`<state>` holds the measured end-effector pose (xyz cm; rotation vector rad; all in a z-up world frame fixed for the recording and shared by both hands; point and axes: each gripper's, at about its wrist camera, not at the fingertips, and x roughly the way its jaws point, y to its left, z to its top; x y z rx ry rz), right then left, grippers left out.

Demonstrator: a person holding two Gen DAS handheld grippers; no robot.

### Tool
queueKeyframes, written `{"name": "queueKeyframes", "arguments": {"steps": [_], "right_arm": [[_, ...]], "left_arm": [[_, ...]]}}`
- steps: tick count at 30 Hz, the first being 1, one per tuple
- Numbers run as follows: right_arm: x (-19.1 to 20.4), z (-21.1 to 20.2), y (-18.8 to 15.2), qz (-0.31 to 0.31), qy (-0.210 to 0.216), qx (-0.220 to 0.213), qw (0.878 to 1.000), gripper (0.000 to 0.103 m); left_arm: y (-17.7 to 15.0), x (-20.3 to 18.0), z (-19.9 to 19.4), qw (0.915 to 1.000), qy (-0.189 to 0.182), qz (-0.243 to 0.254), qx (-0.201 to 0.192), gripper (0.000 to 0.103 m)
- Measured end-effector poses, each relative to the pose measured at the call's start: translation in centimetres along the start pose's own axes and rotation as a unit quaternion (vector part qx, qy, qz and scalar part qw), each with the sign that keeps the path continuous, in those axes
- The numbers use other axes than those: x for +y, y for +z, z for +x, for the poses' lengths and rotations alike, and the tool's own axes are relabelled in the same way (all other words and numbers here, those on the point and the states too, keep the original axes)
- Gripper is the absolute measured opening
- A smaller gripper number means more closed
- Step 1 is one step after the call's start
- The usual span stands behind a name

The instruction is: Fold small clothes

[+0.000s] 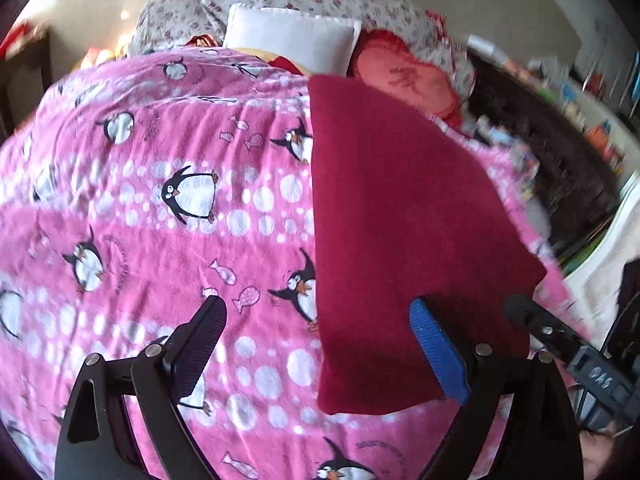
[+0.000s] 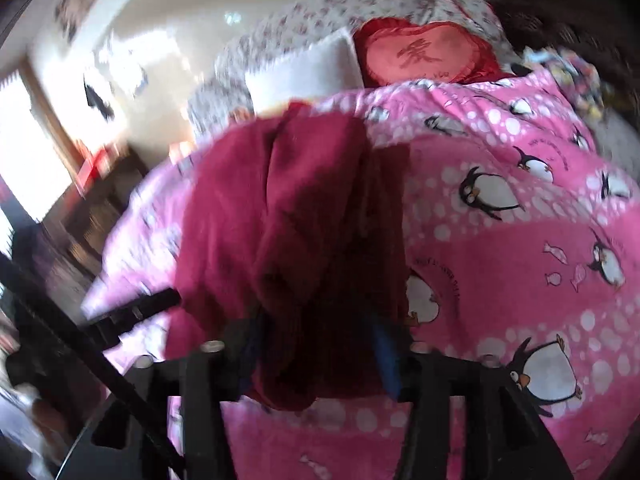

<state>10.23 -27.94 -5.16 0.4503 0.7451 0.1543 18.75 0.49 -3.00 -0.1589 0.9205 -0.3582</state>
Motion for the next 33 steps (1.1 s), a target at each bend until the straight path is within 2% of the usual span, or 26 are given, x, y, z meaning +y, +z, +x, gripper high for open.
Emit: {"name": "queueKeyframes", "arguments": {"steps": [1,2,5,7,9,12,14,15,16,17,19,21,23,26,29,33], "right_arm": [[-0.6,-0.8,0.3,0.011,0.004,-0.021,1.0,0.092],[-1.0,-1.4,0.6,0.016,0.001,-0.042,0.999,0.097],[-2.0,-1.1,1.6,0.019,0.011,-0.05,0.999,0.097],[-2.7,0.2,2.2,0.024,0.032,-0.032,0.999,0.101],[-3.6,2.2,2.7,0.04,0.054,-0.005,0.998,0.101],[-4.5,4.6,2.7,0.065,0.099,0.012,0.993,0.101],[-4.2,5.7,2.5,0.065,0.131,0.018,0.989,0.092],[-3.8,5.9,2.4,0.06,0.127,0.02,0.99,0.087],[-3.2,5.8,2.3,0.048,0.106,0.015,0.993,0.079],[-2.5,5.5,2.3,0.033,0.092,0.01,0.995,0.075],[-1.5,3.9,2.3,0.015,0.084,-0.006,0.996,0.059],[-0.8,2.3,2.3,0.017,0.093,-0.015,0.995,0.054],[0.7,0.5,2.1,0.004,0.095,-0.02,0.995,0.054],[3.8,-2.6,1.0,-0.021,0.103,-0.02,0.994,0.054],[6.4,-4.5,-1.5,-0.04,0.115,-0.01,0.992,0.054],[8.2,-3.9,-5.8,-0.053,0.111,0.043,0.991,0.056]], "left_arm": [[0.3,0.5,-0.1,0.9999,-0.011,-0.012,-0.004,0.094],[0.7,0.8,0.0,0.9996,-0.017,-0.021,-0.005,0.095],[1.5,1.2,1.2,0.9988,-0.033,-0.037,0.001,0.096],[1.6,1.1,2.7,0.9974,-0.054,-0.044,0.02,0.096],[1.6,0.9,4.0,0.9955,-0.075,-0.05,0.028,0.096],[1.6,0.5,5.4,0.9937,-0.091,-0.058,0.033,0.099],[1.7,0.1,6.2,0.9923,-0.103,-0.054,0.042,0.099],[1.8,-0.5,6.2,0.9921,-0.111,-0.041,0.042,0.095],[1.8,-0.8,6.0,0.9917,-0.118,-0.03,0.041,0.076],[1.8,-1.4,5.6,0.9915,-0.122,-0.016,0.041,0.071],[1.9,-2.0,4.4,0.993,-0.112,0.002,0.036,0.063],[1.9,-2.1,3.0,0.9923,-0.118,0.007,0.036,0.055],[1.6,-1.8,0.7,0.9911,-0.128,0.01,0.035,0.054],[0.2,-1.1,-3.5,0.9924,-0.117,0.033,0.022,0.054],[-2.2,0.1,-6.8,0.994,-0.095,0.047,0.026,0.054],[-7.2,2.3,-7.7,0.9953,-0.048,0.045,0.071,0.054]]}}
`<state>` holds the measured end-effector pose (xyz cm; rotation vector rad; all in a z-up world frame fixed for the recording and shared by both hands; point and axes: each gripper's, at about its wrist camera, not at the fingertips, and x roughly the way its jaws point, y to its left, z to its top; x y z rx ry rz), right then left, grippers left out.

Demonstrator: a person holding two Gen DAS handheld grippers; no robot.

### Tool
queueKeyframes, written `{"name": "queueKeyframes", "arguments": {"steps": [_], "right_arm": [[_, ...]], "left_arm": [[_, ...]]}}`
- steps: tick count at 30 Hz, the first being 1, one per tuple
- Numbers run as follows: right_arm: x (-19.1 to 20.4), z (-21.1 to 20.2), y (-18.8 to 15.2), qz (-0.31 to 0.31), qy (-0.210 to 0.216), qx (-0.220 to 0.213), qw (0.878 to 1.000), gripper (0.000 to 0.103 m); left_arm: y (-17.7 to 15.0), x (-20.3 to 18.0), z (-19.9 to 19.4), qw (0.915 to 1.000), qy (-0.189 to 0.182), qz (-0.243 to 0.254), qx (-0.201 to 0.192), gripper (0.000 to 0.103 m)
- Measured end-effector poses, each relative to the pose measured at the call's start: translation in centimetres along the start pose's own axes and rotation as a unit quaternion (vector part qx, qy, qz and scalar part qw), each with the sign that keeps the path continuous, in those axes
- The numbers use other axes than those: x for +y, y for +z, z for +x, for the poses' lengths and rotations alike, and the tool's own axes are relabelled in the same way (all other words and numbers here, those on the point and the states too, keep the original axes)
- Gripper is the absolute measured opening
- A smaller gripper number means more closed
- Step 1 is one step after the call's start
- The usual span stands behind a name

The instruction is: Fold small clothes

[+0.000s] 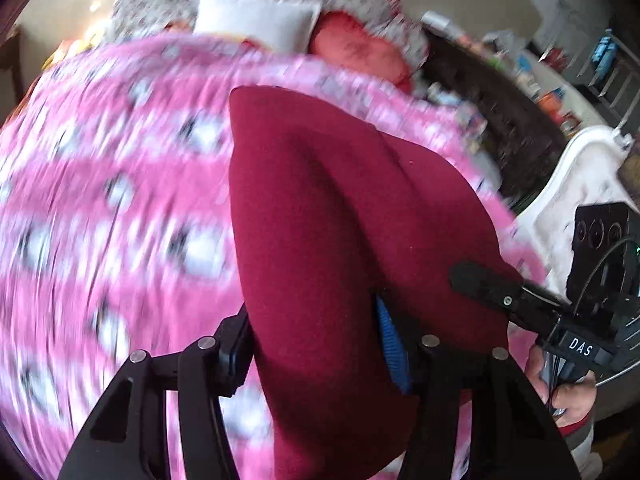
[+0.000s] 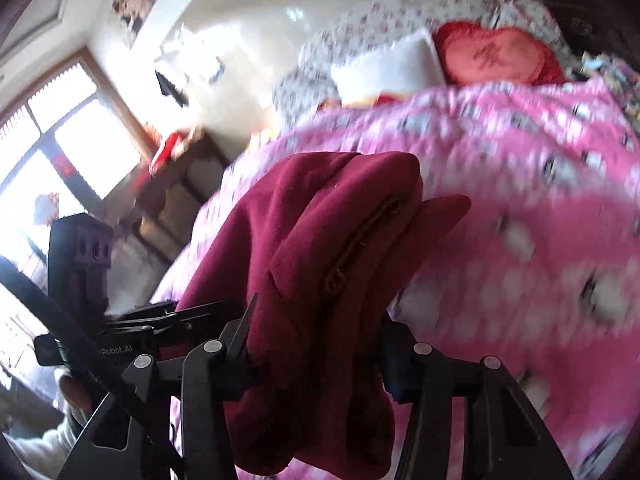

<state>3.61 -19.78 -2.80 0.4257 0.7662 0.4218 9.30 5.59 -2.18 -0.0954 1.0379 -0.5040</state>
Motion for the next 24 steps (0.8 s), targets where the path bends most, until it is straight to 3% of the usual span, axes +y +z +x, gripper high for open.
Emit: {"name": "queueKeyframes", "arguments": {"steps": [3,5,8,10,14,17,21,24], "right_arm": [[-0.6,2.0,-2.9,0.006,-0.035,0.045,0.998,0.063],[-1.5,1.6,-3.9,0.03,-0.045,0.044,0.998,0.065],[-1.2,-1.2,-3.5,0.042,-0.05,0.008,0.998,0.066],[0.0,-2.6,-2.9,0.022,-0.064,-0.017,0.998,0.061],[3.5,-2.9,-1.4,-0.056,-0.088,-0.05,0.993,0.046],[4.2,-0.4,-0.8,-0.065,-0.088,-0.026,0.994,0.04],[2.6,3.8,-1.7,-0.092,-0.182,0.019,0.979,0.039],[-0.1,4.8,-1.9,-0.06,-0.178,0.017,0.982,0.044]], "left_arm": [[-3.0,1.3,2.2,0.9989,0.035,-0.011,0.031,0.062],[-3.9,1.7,1.3,0.9987,0.048,-0.018,-0.005,0.071],[-4.2,1.3,-0.8,0.9952,0.088,-0.013,-0.041,0.073],[-4.0,0.9,-1.7,0.9913,0.115,-0.008,-0.064,0.075],[-3.6,-0.2,-0.4,0.9873,0.146,0.007,-0.062,0.076],[-4.0,0.0,0.4,0.9865,0.153,0.004,-0.06,0.08],[-3.9,0.3,1.2,0.9858,0.153,0.003,-0.068,0.09],[-3.6,0.4,1.7,0.9863,0.15,-0.003,-0.067,0.092]]}}
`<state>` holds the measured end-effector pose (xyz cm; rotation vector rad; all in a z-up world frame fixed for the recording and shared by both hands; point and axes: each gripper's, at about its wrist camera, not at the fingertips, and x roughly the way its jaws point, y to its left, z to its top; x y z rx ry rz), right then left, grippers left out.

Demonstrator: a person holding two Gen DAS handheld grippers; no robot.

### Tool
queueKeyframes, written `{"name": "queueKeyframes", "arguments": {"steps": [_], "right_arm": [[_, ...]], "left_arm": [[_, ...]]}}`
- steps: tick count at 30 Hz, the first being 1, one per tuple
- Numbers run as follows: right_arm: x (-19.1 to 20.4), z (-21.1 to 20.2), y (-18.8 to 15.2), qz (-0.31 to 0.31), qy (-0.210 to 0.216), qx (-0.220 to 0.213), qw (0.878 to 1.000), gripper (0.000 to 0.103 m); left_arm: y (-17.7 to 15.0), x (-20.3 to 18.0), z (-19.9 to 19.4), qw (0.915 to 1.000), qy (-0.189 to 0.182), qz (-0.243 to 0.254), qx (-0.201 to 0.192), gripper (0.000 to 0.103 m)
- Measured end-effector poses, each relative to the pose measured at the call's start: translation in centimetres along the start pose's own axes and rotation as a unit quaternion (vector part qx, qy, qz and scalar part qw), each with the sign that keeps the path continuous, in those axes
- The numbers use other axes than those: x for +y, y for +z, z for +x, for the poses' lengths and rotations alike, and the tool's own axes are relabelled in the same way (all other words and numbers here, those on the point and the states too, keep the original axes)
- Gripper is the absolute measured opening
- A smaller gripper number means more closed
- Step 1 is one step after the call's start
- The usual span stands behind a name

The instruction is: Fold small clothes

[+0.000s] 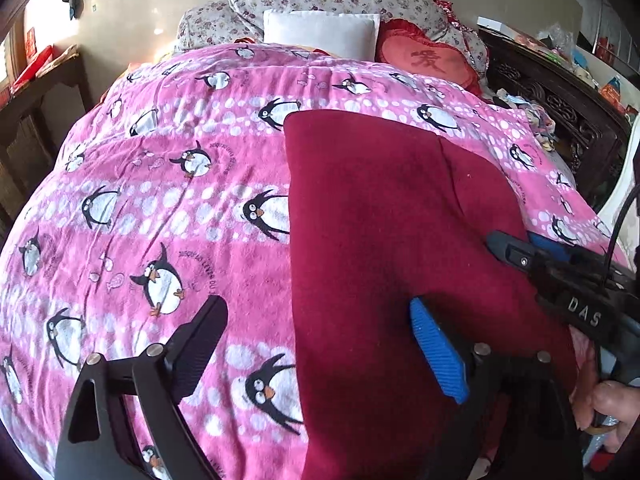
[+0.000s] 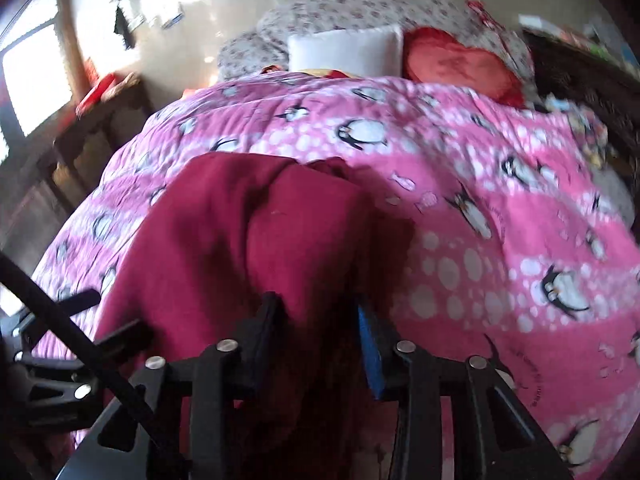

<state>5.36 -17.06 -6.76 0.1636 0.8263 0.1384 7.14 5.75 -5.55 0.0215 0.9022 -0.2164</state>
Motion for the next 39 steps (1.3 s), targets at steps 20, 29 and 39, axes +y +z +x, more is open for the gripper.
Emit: {"name": "queueKeyframes", "arguments": {"steps": [20,29,39], "right_arm": [[2.2,-6.9,-4.9,0.006,0.002,-0.041,0.999,0.047],[4.8,-11.3,-5.1,-0.013,-0.059,-0.12,0.991,0.085],[4.6,-12.1,-5.6,-0.006,-0.08,-0.131,0.988,0.092]], "left_arm": [[-1.5,0.3,-3.7,0.9985,0.044,-0.001,-0.034,0.092],[-2.4,0.7,-6.5,0.9962,0.055,-0.005,-0.067,0.092],[-3.2,1.0,-7.4,0.9962,0.051,-0.013,-0.069,0.092]]}}
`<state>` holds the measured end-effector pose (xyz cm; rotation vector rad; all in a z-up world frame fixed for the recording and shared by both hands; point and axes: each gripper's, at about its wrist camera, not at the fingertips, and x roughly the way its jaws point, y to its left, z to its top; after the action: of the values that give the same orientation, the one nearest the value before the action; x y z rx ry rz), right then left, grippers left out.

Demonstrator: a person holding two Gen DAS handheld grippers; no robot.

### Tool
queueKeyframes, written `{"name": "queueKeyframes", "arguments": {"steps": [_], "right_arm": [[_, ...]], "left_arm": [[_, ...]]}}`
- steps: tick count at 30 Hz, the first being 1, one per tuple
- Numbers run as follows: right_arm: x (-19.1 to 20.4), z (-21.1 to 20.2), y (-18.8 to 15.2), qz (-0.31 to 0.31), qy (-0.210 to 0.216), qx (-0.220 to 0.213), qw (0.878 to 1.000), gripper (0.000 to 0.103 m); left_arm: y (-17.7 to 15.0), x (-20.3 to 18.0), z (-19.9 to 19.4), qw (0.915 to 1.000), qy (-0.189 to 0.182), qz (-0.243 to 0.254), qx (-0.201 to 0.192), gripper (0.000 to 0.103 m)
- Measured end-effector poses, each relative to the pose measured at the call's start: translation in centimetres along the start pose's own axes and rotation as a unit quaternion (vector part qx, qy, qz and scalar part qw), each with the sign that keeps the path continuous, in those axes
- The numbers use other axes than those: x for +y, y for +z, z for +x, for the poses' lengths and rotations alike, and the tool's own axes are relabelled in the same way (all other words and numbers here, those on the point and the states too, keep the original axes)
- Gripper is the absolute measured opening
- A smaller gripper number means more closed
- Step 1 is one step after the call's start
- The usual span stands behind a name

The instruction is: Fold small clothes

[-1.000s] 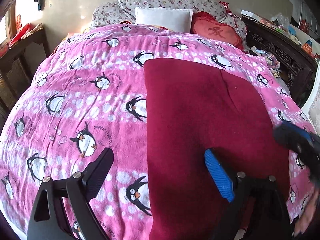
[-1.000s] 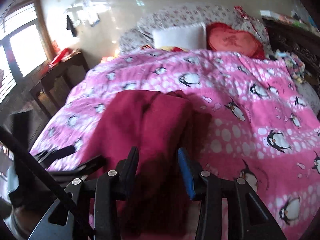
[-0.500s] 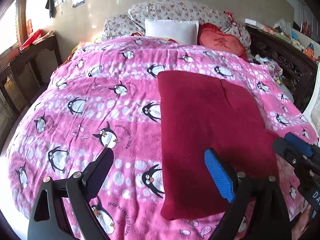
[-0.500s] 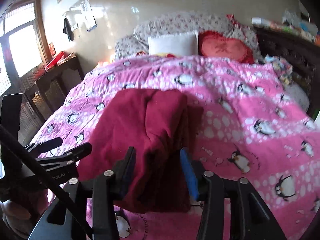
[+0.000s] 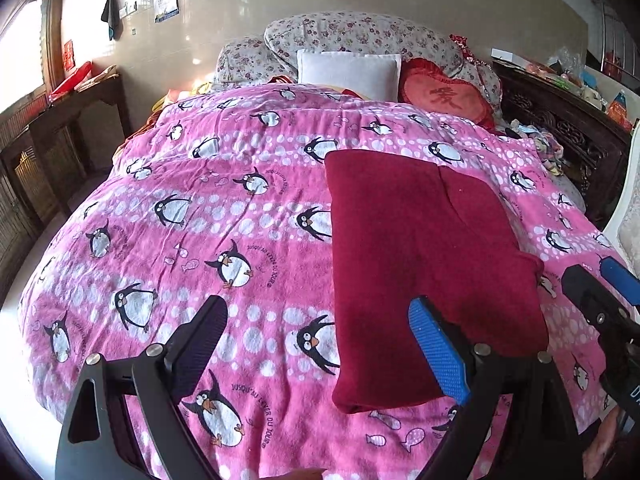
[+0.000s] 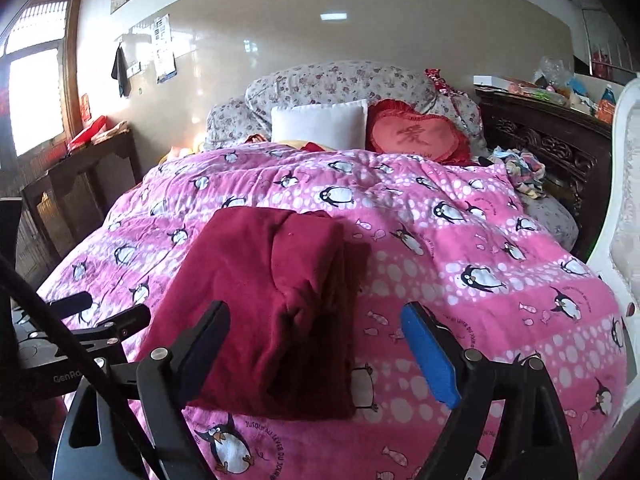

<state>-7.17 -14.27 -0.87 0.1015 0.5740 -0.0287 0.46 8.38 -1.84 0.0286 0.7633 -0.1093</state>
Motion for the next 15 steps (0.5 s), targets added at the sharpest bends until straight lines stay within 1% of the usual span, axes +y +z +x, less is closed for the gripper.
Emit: {"name": "queueKeyframes", "arguments": {"steps": [5,9,11,13,15], "right_arm": [[0.05,0.25,-0.41,0.0,-0.003,0.011,1.0,0.093],[0.32,0.51,-0.41,-0.004,-0.005,0.019,1.0,0.096],[0.24,0.41,-0.41,0.001,-0.004,0.015,1.0,0.097],[0.09,0.28,-0.46,0.007,-0.008,0.01,1.0,0.101],[-0.08,0.2,-0.43,0.012,-0.007,0.008,1.0,0.101]], "left_arm": [[-0.12,-0.03,-0.54,1.0,-0.003,-0.002,-0.002,0.092],[-0.19,-0.14,-0.5,1.0,-0.001,0.002,-0.002,0.092],[-0.19,-0.14,-0.38,1.0,-0.001,0.004,0.0,0.092],[-0.22,-0.16,-0.4,1.0,0.002,0.001,0.0,0.092],[-0.23,-0.06,-0.41,1.0,0.001,-0.002,-0.003,0.092]]}}
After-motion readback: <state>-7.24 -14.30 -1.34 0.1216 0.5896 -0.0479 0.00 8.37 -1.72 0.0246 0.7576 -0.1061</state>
